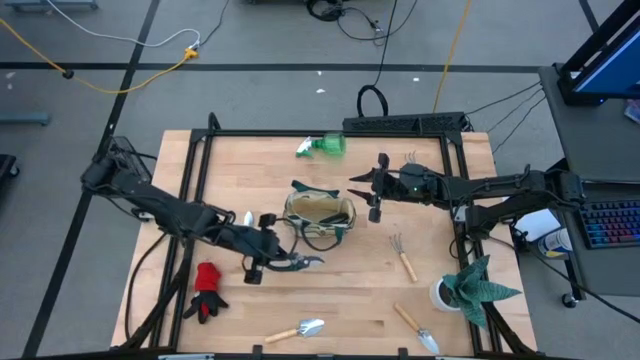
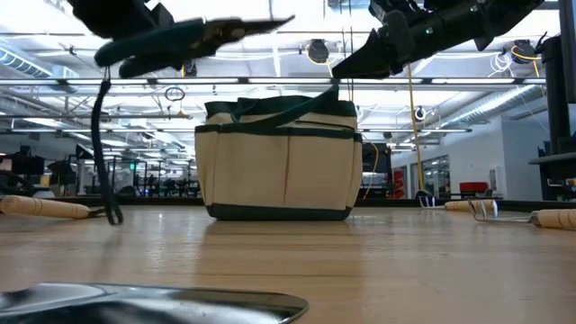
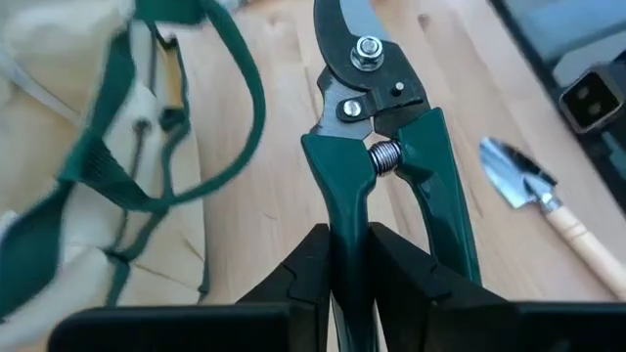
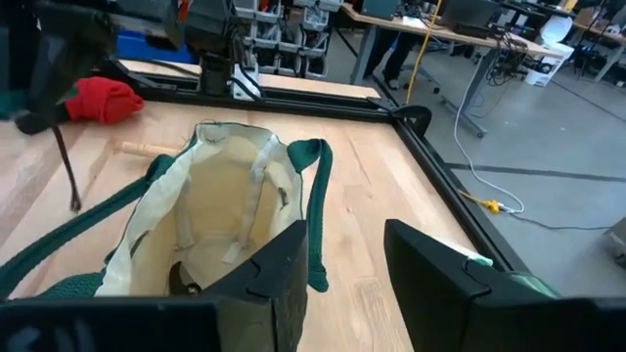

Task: Pick & Place Garden tools in Gardening bag
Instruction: Put the green shears into the brown gardening bag

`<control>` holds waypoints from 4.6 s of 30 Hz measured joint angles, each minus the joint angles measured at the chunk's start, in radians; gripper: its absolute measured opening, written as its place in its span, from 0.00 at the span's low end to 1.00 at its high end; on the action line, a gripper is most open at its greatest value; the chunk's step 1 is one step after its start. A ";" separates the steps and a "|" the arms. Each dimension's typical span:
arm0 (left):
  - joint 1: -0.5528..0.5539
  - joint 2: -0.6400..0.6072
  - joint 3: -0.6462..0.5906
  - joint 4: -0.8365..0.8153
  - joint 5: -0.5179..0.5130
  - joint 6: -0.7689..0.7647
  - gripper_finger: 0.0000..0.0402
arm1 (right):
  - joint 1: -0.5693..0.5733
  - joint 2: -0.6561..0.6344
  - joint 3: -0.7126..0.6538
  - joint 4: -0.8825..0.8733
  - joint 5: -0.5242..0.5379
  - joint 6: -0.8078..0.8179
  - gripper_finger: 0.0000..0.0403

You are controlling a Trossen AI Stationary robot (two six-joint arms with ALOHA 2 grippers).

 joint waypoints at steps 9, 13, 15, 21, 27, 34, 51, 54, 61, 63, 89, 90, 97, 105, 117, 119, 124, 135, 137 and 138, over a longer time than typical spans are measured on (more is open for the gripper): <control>-0.004 -0.099 0.000 0.001 -0.018 0.073 0.15 | 0.000 0.000 0.000 -0.009 0.000 0.002 0.32; -0.004 -0.142 0.000 0.003 -0.024 0.097 0.15 | 0.000 0.000 0.000 -0.011 0.000 -0.001 0.32; -0.004 -0.158 0.000 0.006 -0.024 0.119 0.15 | 0.000 0.000 0.000 -0.012 0.000 -0.001 0.32; -0.004 -0.198 0.001 0.014 -0.059 0.192 0.15 | 0.000 0.000 0.000 -0.013 0.000 -0.003 0.32; 0.020 -0.222 0.001 0.012 -0.082 0.212 0.15 | 0.000 0.000 0.000 -0.013 0.000 -0.003 0.32; 0.101 -0.223 0.001 0.011 -0.043 0.209 0.15 | 0.000 0.000 0.000 -0.013 0.000 -0.003 0.32; 0.274 -0.216 0.003 0.115 0.006 0.379 0.15 | 0.000 0.010 0.000 -0.012 0.000 -0.012 0.32; 0.291 -0.197 0.003 0.176 0.006 0.432 0.15 | 0.000 0.014 -0.001 -0.016 0.000 -0.012 0.32; 0.325 -0.116 0.003 0.367 0.007 0.527 0.15 | 0.000 0.013 -0.001 -0.012 0.001 -0.011 0.32; 0.331 -0.102 0.002 0.420 0.007 0.554 0.15 | 0.000 0.013 -0.001 -0.012 0.001 -0.012 0.32; 0.425 0.174 0.002 0.821 0.094 0.560 0.15 | 0.000 0.013 -0.001 -0.012 0.001 -0.012 0.32; 0.425 0.181 0.002 0.801 0.094 0.545 0.15 | 0.000 0.013 -0.001 -0.013 0.001 -0.012 0.32; 0.425 0.199 0.002 0.637 0.089 0.455 0.15 | 0.000 0.013 0.000 -0.043 0.001 -0.011 0.32; 0.425 0.198 0.002 0.433 0.082 0.421 0.15 | 0.000 0.013 0.000 -0.074 0.001 -0.011 0.32; 0.430 0.198 0.002 0.226 0.081 0.432 0.15 | 0.000 0.013 0.000 -0.074 0.001 -0.011 0.32; 0.438 0.198 0.002 0.201 0.082 0.430 0.15 | 0.000 0.013 0.000 -0.075 0.001 -0.011 0.32; 0.470 0.198 0.002 0.128 0.084 0.408 0.15 | 0.000 0.013 0.000 -0.075 0.001 -0.011 0.32; 0.507 0.198 0.002 0.092 0.138 0.444 0.15 | 0.000 0.013 0.000 -0.075 0.001 -0.012 0.32; 0.507 0.198 0.002 0.091 0.142 0.444 0.15 | 0.000 0.013 0.000 -0.075 0.001 -0.013 0.32; 0.507 0.198 0.002 0.091 0.142 0.444 0.15 | 0.000 0.013 0.000 -0.075 0.001 -0.014 0.32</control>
